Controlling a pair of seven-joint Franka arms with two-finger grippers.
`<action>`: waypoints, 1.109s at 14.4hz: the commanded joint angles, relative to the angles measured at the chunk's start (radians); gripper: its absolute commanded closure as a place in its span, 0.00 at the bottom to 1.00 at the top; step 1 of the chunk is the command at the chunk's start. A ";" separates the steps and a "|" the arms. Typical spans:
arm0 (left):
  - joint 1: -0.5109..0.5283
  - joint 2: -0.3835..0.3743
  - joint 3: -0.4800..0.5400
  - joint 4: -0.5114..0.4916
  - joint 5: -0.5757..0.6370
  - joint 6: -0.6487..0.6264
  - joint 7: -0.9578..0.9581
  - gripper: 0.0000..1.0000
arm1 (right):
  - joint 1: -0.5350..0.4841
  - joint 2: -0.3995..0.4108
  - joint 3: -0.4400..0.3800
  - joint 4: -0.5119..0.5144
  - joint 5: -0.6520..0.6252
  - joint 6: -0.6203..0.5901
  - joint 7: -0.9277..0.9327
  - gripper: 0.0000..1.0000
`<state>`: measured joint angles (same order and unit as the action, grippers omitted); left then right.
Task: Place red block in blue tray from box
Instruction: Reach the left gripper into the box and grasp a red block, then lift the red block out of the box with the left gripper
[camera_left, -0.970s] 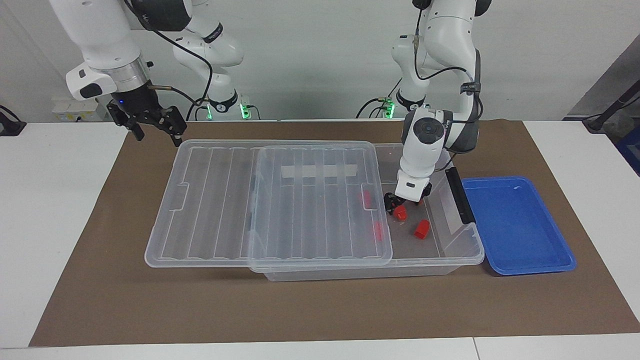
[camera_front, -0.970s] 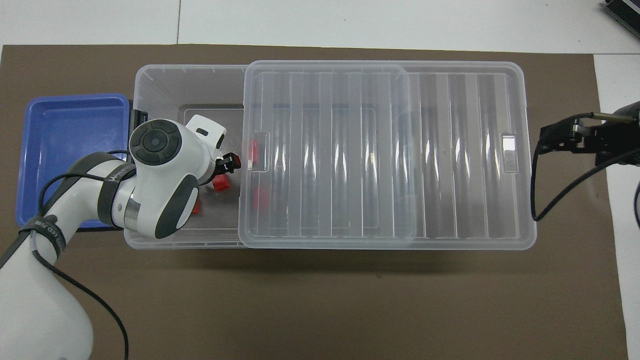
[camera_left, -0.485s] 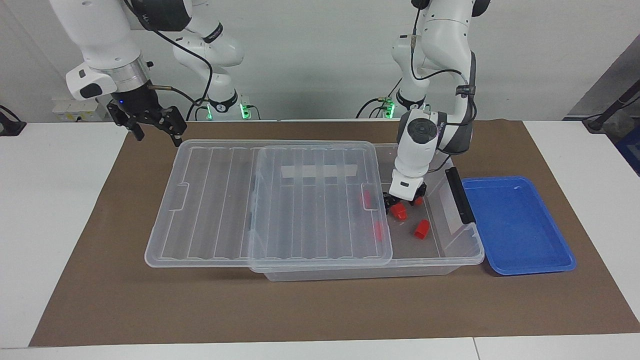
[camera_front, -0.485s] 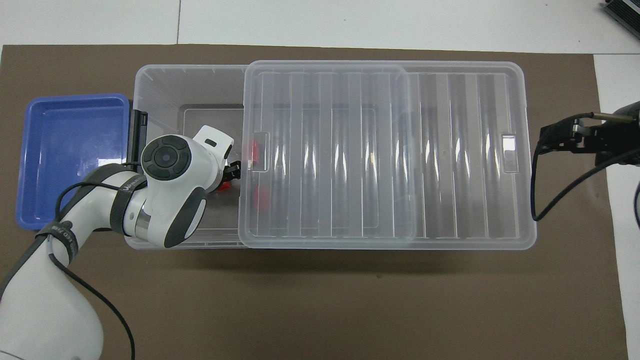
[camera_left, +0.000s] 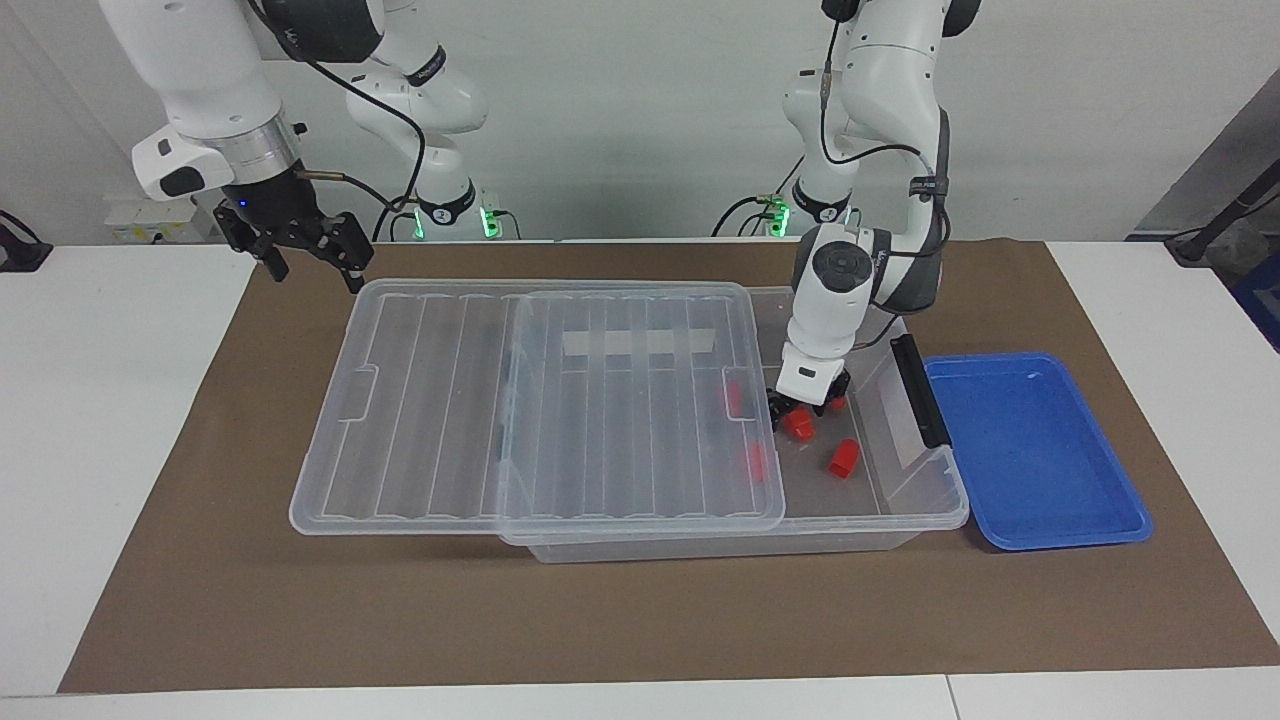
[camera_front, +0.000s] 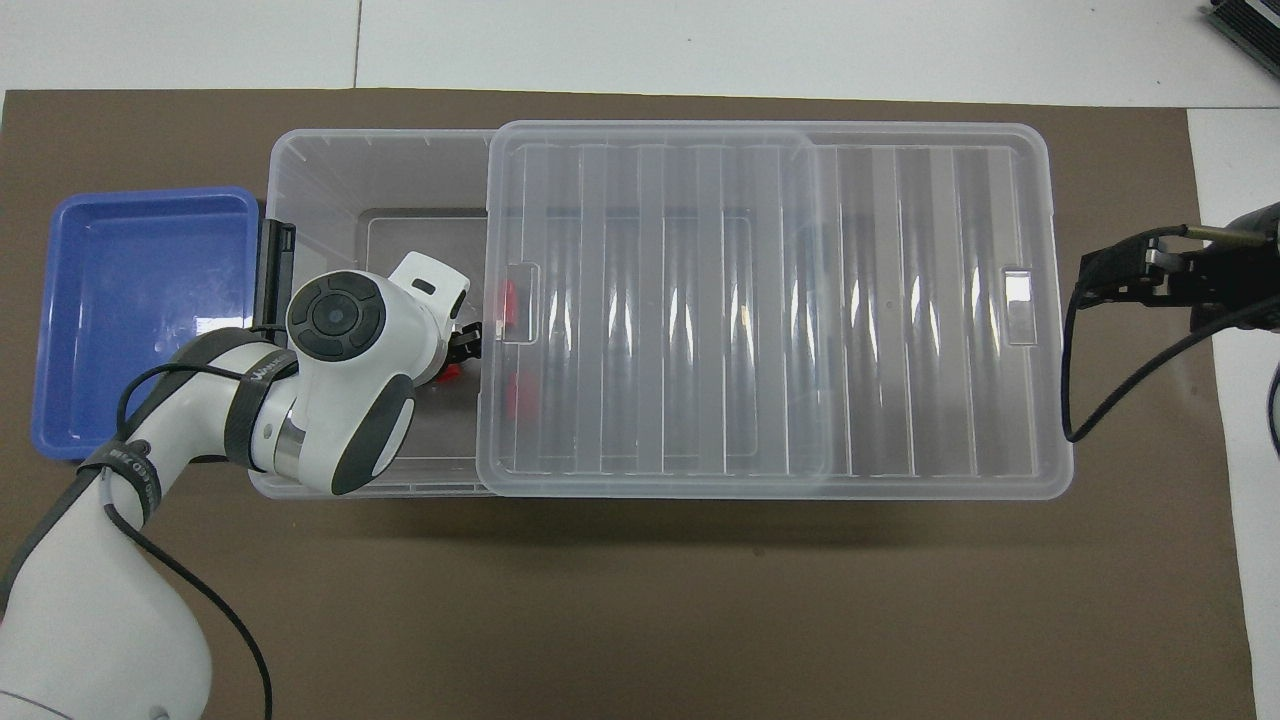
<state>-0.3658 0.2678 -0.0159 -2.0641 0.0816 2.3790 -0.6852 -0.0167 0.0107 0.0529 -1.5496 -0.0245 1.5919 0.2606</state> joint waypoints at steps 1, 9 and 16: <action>-0.019 -0.004 0.017 -0.016 0.009 0.020 -0.016 0.36 | -0.011 0.005 0.005 0.006 0.014 -0.015 0.008 0.00; -0.012 -0.006 0.019 0.034 0.023 -0.061 0.012 0.84 | -0.011 0.005 0.005 0.008 0.014 -0.015 0.008 0.00; -0.004 -0.025 0.024 0.327 0.014 -0.465 0.032 0.84 | -0.003 0.002 0.005 -0.001 0.014 -0.009 0.008 0.00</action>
<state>-0.3652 0.2518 -0.0037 -1.8479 0.0849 2.0574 -0.6720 -0.0164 0.0107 0.0531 -1.5498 -0.0245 1.5918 0.2606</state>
